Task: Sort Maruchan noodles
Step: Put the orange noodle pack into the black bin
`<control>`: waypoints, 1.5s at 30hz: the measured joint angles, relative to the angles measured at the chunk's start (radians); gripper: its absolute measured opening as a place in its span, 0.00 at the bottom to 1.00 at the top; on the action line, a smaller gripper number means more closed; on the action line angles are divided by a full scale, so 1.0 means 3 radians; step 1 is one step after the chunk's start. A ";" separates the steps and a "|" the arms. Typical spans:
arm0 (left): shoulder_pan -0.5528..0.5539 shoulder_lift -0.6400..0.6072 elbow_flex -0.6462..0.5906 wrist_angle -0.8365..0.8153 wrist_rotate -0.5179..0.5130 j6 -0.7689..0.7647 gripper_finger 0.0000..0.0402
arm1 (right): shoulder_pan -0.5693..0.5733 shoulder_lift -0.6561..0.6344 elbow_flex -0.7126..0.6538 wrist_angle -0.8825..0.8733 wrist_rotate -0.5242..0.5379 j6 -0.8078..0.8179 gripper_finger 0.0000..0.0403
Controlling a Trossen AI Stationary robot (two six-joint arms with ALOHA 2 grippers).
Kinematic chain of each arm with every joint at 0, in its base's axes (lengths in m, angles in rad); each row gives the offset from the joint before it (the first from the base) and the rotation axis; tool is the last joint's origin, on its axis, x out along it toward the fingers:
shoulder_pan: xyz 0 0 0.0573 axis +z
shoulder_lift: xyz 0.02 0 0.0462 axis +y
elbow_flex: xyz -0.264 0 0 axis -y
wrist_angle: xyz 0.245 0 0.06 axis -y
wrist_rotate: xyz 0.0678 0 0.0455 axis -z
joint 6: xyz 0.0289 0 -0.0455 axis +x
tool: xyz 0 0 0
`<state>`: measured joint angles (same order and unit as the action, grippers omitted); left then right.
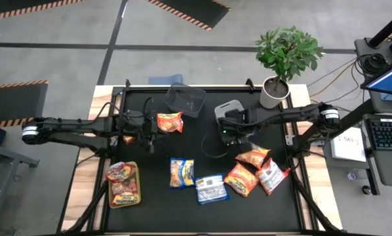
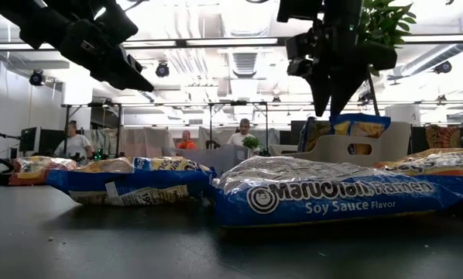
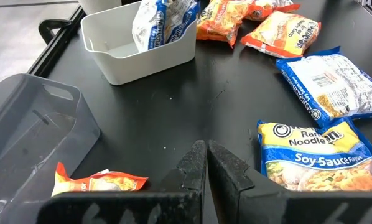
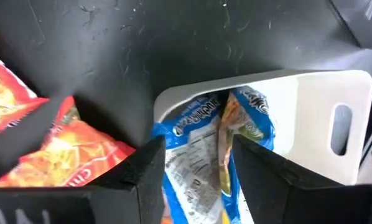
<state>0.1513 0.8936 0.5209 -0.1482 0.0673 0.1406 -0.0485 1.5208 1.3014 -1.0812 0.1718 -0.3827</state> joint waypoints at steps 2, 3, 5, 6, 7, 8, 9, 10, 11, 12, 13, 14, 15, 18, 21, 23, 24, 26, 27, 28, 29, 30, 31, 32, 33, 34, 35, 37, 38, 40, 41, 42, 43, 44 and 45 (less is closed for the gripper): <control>0.0000 0.0000 0.0000 0.0000 -0.0001 -0.0005 0.00 | 0.0034 0.0004 0.0000 -0.0033 0.0000 0.0069 0.43; 0.0000 0.0000 0.0000 0.0000 -0.0001 -0.0012 0.00 | 0.0052 0.0005 0.0000 -0.0046 0.0003 0.0086 0.42; 0.0000 0.0000 0.0000 0.0000 -0.0001 -0.0034 0.00 | 0.0082 0.0000 0.0001 -0.0046 0.0013 0.0139 0.42; 0.0000 0.0000 0.0000 0.0000 -0.0001 -0.0042 0.00 | 0.0085 -0.0002 0.0009 -0.0055 0.0013 0.0149 0.42; 0.0000 0.0000 0.0000 0.0000 0.0000 -0.0053 0.00 | 0.0095 -0.0003 0.0031 -0.0079 0.0013 0.0158 0.42; 0.0000 0.0000 0.0000 0.0000 0.0000 -0.0057 0.00 | 0.0100 -0.0003 0.0068 -0.0105 0.0013 0.0188 0.42; 0.0001 0.0000 0.0000 0.0000 -0.0001 -0.0059 0.00 | 0.0101 -0.0003 0.0117 -0.0133 0.0014 0.0229 0.42; 0.0001 0.0000 0.0000 0.0000 0.0000 -0.0061 0.00 | 0.0103 -0.0003 0.0172 -0.0161 0.0016 0.0259 0.42; 0.0000 0.0000 0.0000 0.0000 0.0000 -0.0066 0.00 | 0.0105 -0.0003 0.0230 -0.0189 0.0021 0.0292 0.42; 0.0001 0.0000 0.0000 0.0001 0.0000 -0.0072 0.00 | 0.0105 -0.0003 0.0292 -0.0220 0.0024 0.0341 0.42; 0.0000 0.0000 0.0000 0.0005 -0.0001 -0.0074 0.00 | 0.0105 -0.0003 0.0352 -0.0247 0.0025 0.0389 0.41; 0.0000 0.0000 0.0000 0.0013 -0.0001 -0.0075 0.00 | 0.0105 -0.0003 0.0416 -0.0271 0.0024 0.0459 0.41; 0.0000 0.0000 -0.0001 0.0025 -0.0001 -0.0075 0.00 | 0.0105 -0.0003 0.0485 -0.0291 0.0018 0.0544 0.40; 0.0001 0.0000 -0.0001 0.0055 -0.0001 -0.0075 0.00 | 0.0105 -0.0003 0.0652 -0.0308 0.0009 0.0838 0.39; 0.0000 0.0000 -0.0001 0.0074 -0.0003 -0.0075 0.00 | 0.0105 -0.0003 0.0762 -0.0306 -0.0086 0.1111 0.37; 0.0000 0.0000 -0.0001 0.0085 -0.0004 -0.0076 0.00 | 0.0105 -0.0003 0.0798 -0.0301 -0.0149 0.1420 0.36; 0.0000 0.0000 -0.0001 0.0088 -0.0004 -0.0076 0.00 | 0.0105 -0.0003 0.0810 -0.0304 -0.0165 0.1606 0.35; 0.0001 0.0000 -0.0001 0.0094 -0.0004 -0.0076 0.00 | 0.0105 -0.0003 0.0819 -0.0303 -0.0175 0.2013 0.34; 0.0000 0.0000 -0.0001 0.0100 -0.0005 -0.0076 0.00 | 0.0105 -0.0003 0.0818 -0.0305 -0.0200 0.2194 0.33; 0.0001 0.0000 -0.0001 0.0109 -0.0005 -0.0076 0.00 | 0.0105 -0.0003 0.0810 -0.0303 -0.0278 0.2353 0.32; 0.0000 0.0000 -0.0001 0.0112 -0.0005 -0.0076 0.00 | 0.0104 -0.0003 0.0800 -0.0305 -0.0389 0.2465 0.32; 0.0000 0.0004 -0.0001 0.0117 -0.0005 -0.0076 0.00 | 0.0110 -0.0003 0.0783 -0.0303 -0.0508 0.2554 0.31; 0.0000 0.0009 -0.0001 0.0133 -0.0005 -0.0076 0.00 | 0.0128 -0.0003 0.0763 -0.0296 -0.0623 0.2622 0.30; 0.0001 0.0013 -0.0001 0.0143 -0.0005 -0.0076 0.00 | 0.0160 -0.0001 0.0744 -0.0294 -0.0711 0.2668 0.29; 0.0000 0.0018 -0.0001 0.0147 -0.0005 -0.0076 0.00 | 0.0202 0.0001 0.0720 -0.0294 -0.0772 0.2721 0.28; 0.0000 0.0028 -0.0001 0.0155 -0.0005 -0.0076 0.00 | 0.0245 0.0002 0.0692 -0.0293 -0.0811 0.2801 0.27; 0.0001 0.0040 -0.0001 0.0164 -0.0005 -0.0078 0.00 | 0.0289 0.0002 0.0656 -0.0291 -0.0843 0.2881 0.26; 0.0001 0.0068 -0.0001 0.0170 -0.0005 -0.0090 0.00 | 0.0388 0.0002 0.0568 -0.0291 -0.0875 0.3060 0.25; 0.0000 0.0087 -0.0001 0.0181 -0.0005 -0.0092 0.00 | 0.0442 0.0002 0.0518 -0.0298 -0.0877 0.3143 0.25; 0.0000 0.0127 -0.0001 0.0198 -0.0005 -0.0099 0.00 | 0.0547 0.0002 0.0405 -0.0313 -0.0919 0.3294 0.25; 0.0001 0.0151 -0.0001 0.0203 -0.0005 -0.0117 0.00 | 0.0603 0.0001 0.0349 -0.0314 -0.0955 0.3371 0.25; 0.0000 0.0176 -0.0001 0.0212 -0.0004 -0.0137 0.00 | 0.0663 0.0000 0.0286 -0.0310 -0.0980 0.3452 0.25; 0.0001 0.0199 -0.0001 0.0219 -0.0004 -0.0160 0.00 | 0.0713 0.0000 0.0226 -0.0314 -0.1010 0.3527 0.25; 0.0000 0.0230 -0.0001 0.0230 -0.0004 -0.0176 0.00 | 0.0762 0.0000 0.0175 -0.0316 -0.1020 0.3587 0.25; 0.0001 0.0256 -0.0001 0.0232 -0.0004 -0.0185 0.00 | 0.0805 0.0000 0.0126 -0.0300 -0.1022 0.3626 0.25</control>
<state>0.1515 0.9704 0.5205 -0.0787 0.0660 0.0851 0.1930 1.5208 1.3393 -1.1711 -0.1349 0.7050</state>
